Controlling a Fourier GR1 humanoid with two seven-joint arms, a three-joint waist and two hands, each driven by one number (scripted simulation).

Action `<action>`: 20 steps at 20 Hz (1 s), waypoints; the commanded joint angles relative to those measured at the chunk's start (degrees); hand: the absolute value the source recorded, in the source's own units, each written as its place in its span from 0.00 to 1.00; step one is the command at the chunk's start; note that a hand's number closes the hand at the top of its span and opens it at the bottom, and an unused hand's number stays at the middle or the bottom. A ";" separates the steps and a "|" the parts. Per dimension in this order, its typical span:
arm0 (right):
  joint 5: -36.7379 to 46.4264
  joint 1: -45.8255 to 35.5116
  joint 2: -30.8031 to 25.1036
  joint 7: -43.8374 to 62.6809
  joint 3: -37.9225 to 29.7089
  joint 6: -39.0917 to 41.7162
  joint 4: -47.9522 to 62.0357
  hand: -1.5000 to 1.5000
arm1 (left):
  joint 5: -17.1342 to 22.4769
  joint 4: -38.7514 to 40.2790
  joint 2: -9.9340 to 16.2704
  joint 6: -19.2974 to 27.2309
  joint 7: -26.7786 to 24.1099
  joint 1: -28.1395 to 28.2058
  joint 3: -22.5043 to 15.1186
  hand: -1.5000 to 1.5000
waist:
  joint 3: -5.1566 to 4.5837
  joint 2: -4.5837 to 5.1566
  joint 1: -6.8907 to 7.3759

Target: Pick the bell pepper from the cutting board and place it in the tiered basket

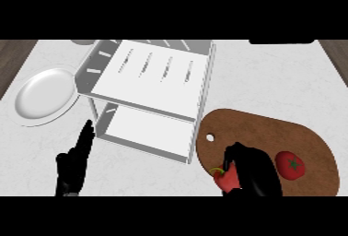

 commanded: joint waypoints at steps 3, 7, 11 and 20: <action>1.39 3.56 5.82 10.65 6.04 -0.69 -19.14 1.00 | -0.20 1.67 -0.55 0.69 3.12 -1.75 0.35 0.50 | -0.15 0.20 -0.44; 1.20 2.35 5.95 16.22 7.70 0.20 -34.37 1.00 | -0.65 2.10 -0.57 0.62 0.99 0.10 0.14 0.50 | -0.22 0.09 -0.59; 7.32 -5.93 5.95 19.83 10.24 9.90 -43.02 1.00 | -0.53 1.12 -1.31 0.58 0.76 0.82 -0.38 0.50 | -0.30 -0.06 -0.15; 1.60 -29.50 6.03 34.61 6.36 17.26 -37.30 1.00 | -0.97 1.18 -0.27 -0.07 0.88 1.31 0.11 0.50 | -0.27 0.23 0.77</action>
